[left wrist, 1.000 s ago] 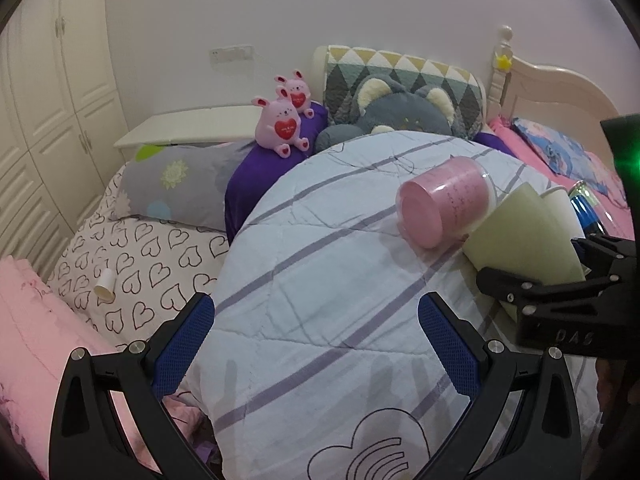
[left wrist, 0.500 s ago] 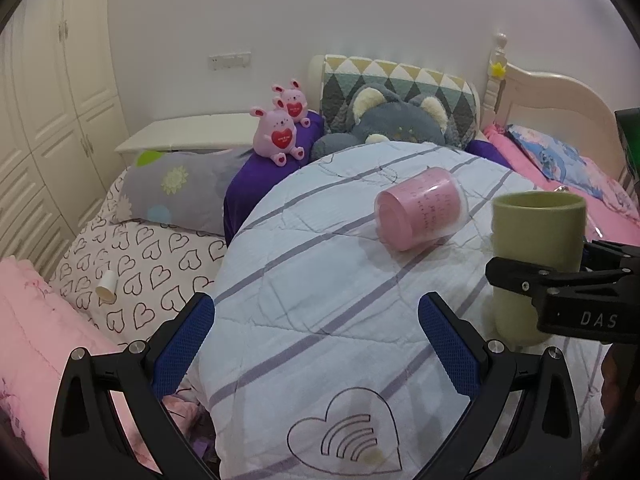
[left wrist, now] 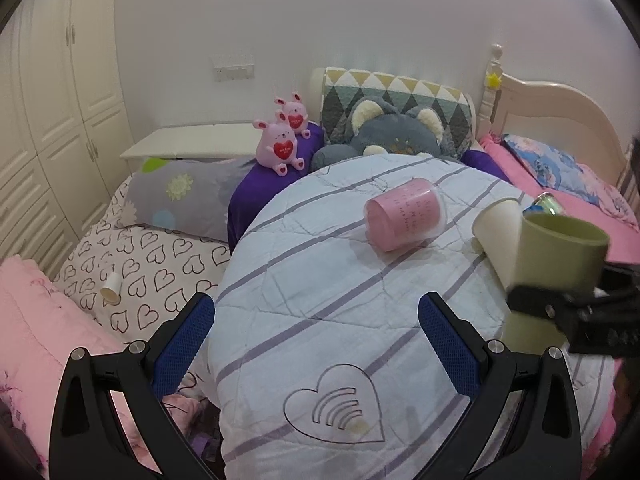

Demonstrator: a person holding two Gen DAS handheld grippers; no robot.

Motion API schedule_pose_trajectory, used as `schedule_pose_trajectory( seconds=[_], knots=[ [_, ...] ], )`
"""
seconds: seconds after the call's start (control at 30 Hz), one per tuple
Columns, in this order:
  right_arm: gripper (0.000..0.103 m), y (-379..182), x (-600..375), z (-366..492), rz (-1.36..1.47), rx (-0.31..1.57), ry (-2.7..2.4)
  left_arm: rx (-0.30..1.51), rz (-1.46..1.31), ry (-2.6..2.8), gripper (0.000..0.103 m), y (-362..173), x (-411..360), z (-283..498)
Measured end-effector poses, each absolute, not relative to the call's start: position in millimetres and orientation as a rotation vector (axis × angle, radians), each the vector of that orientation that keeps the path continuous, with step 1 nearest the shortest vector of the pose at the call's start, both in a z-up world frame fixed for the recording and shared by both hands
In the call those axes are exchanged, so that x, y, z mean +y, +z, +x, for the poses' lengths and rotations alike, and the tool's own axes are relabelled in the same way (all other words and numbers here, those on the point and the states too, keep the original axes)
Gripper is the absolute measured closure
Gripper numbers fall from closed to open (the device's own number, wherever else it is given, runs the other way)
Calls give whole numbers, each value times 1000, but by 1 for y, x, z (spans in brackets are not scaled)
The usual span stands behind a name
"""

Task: Flip cup upright
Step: 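Rotate the held green cup with the right gripper, bottom turning downward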

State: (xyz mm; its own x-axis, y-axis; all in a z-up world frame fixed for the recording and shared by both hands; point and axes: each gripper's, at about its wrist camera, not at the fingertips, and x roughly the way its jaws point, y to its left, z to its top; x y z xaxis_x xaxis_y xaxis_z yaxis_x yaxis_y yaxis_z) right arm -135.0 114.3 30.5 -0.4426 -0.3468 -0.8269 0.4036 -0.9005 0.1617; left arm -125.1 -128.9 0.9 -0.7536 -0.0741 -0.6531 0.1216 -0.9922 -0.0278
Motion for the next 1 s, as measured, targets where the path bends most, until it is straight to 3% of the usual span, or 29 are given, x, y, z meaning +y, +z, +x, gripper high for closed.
schedule_pose_trajectory(
  seconds=[0.23,0.43,1.0],
  knots=[
    [23,28,148,-92,1449,11,-2278,61,1084,-2910,0,2,-97,-98],
    [23,25,164,-68,1514,65,-2300,91,1111,-2943,0,1,-80,-82],
    [23,-15,171,-83,1509,-69,-2263,92,1161,-2903,0,-7,-57,-80]
  ],
)
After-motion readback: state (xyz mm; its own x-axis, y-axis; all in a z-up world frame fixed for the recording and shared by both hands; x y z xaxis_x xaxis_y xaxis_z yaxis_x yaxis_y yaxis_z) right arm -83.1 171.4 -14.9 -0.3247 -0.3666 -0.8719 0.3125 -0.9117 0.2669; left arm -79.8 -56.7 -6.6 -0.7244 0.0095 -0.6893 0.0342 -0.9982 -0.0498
